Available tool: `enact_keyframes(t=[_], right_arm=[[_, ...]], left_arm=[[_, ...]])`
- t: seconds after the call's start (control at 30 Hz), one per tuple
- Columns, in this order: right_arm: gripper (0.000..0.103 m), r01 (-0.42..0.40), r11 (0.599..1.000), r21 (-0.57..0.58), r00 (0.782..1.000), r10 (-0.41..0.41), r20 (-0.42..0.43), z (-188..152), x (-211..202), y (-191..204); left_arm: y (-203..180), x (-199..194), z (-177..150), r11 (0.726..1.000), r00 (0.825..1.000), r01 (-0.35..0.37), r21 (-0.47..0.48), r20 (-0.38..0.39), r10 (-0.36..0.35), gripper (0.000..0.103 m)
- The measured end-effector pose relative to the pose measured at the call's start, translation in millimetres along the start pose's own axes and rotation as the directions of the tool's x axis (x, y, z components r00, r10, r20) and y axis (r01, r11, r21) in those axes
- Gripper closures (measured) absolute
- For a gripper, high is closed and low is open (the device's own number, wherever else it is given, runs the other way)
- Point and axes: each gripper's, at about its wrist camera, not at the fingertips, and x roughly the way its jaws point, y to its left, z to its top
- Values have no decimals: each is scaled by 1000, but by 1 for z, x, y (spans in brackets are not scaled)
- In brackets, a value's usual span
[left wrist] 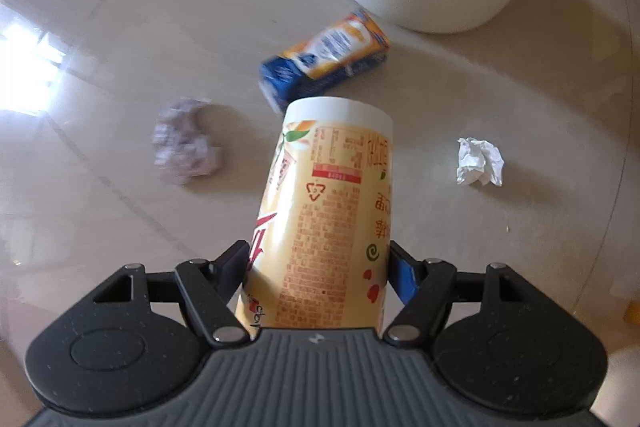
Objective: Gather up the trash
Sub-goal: 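Lift the drink bottle over the bin and release it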
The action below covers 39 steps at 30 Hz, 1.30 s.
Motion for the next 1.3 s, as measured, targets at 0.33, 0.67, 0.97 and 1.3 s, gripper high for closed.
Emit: enact_keyframes(t=[0.33, 0.67, 0.97, 1.3], right_arm=[[85, -14, 1000, 1, 1000, 14, -11, 1, -1, -2], [86, -40, 999, 0, 999, 40, -20, 1, -2, -3], [86, -55, 998, -4, 998, 55, -20, -1, -3, -6], [86, -71, 997, -14, 997, 71, -11, -3, -5, -8]], left_arm=[[29, -150, 65, 999, 986, 4, -36, 164, 2, 31], [-3, -226, 170, 995, 940, 46, 89, 332, -73, 31], [2, -202, 212, 989, 945, 141, -34, 304, -124, 19], [5, -173, 189, 989, 957, 121, -81, 276, -94, 18]])
